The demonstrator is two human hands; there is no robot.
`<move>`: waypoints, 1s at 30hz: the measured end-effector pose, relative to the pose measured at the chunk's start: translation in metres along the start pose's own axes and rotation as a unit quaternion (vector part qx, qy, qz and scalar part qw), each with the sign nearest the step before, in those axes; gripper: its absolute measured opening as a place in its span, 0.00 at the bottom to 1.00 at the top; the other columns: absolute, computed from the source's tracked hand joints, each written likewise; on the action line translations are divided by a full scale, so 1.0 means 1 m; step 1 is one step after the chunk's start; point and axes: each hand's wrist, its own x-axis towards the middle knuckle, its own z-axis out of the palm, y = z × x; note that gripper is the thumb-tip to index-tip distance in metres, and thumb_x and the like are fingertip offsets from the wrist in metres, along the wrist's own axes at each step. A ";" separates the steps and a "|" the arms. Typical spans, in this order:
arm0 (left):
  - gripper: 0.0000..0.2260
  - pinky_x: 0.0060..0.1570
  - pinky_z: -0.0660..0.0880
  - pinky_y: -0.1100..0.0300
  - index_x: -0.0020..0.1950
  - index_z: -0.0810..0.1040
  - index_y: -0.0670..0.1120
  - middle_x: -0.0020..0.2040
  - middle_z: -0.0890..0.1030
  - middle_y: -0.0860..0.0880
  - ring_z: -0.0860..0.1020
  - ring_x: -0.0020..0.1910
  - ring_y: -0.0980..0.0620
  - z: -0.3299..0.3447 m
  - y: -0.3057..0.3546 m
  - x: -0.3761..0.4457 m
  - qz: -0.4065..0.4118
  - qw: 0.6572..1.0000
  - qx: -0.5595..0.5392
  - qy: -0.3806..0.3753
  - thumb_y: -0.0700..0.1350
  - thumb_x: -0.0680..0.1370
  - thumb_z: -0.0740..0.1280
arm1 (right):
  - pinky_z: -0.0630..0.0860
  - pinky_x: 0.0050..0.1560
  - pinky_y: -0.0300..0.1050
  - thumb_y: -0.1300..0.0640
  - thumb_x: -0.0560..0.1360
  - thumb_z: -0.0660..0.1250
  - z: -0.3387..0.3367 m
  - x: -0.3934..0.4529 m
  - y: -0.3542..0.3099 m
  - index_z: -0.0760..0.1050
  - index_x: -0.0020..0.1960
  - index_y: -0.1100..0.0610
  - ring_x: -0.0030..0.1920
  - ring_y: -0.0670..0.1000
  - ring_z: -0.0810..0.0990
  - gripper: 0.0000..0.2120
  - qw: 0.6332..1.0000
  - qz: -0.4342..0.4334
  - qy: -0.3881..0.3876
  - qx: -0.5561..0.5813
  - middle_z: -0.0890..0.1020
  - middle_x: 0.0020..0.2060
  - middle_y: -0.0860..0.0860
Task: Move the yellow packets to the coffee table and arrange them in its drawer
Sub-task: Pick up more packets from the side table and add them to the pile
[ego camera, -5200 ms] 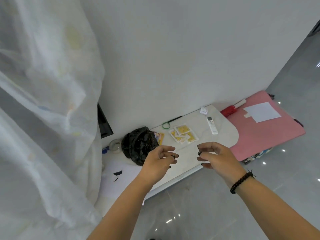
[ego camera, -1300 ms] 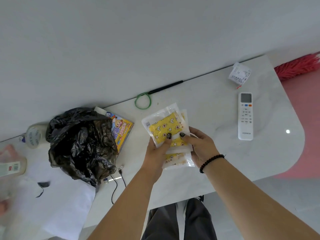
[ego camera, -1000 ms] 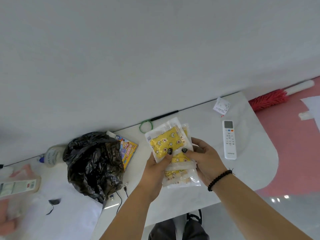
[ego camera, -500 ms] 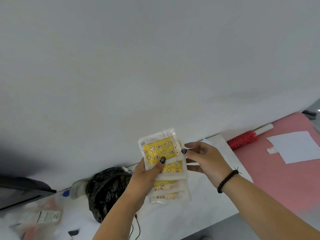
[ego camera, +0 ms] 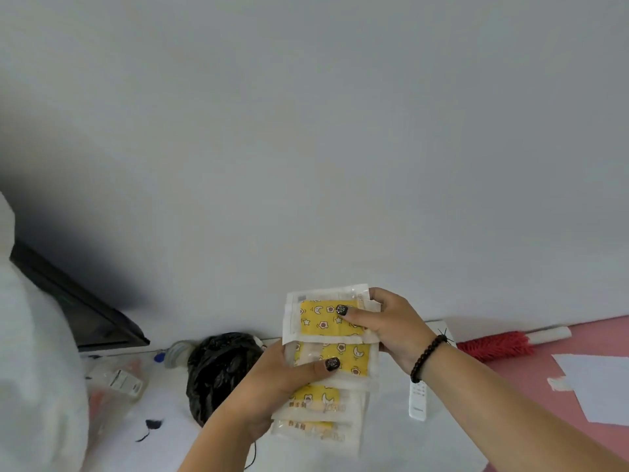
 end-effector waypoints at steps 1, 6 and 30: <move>0.19 0.52 0.80 0.44 0.61 0.79 0.40 0.55 0.83 0.39 0.83 0.53 0.38 0.011 -0.005 -0.005 -0.001 1.000 -0.014 0.020 0.37 0.70 0.74 | 0.82 0.40 0.49 0.63 0.69 0.74 -0.008 -0.005 -0.001 0.78 0.50 0.58 0.41 0.53 0.85 0.11 1.000 -0.005 -0.002 -0.012 0.86 0.42 0.52; 0.18 0.54 0.78 0.39 0.61 0.78 0.39 0.54 0.83 0.36 0.82 0.51 0.34 0.063 -0.025 -0.030 0.006 0.990 -0.097 0.103 0.34 0.72 0.71 | 0.81 0.51 0.57 0.64 0.70 0.74 -0.042 -0.029 -0.005 0.78 0.51 0.59 0.46 0.56 0.85 0.11 0.998 -0.014 -0.033 -0.059 0.86 0.45 0.55; 0.10 0.50 0.80 0.44 0.54 0.79 0.44 0.46 0.86 0.43 0.85 0.45 0.43 0.053 -0.157 -0.305 0.162 0.750 -0.303 0.566 0.47 0.76 0.69 | 0.81 0.52 0.55 0.63 0.73 0.71 0.178 -0.203 0.094 0.76 0.54 0.59 0.47 0.54 0.85 0.11 0.889 -0.003 -0.394 -0.235 0.85 0.46 0.55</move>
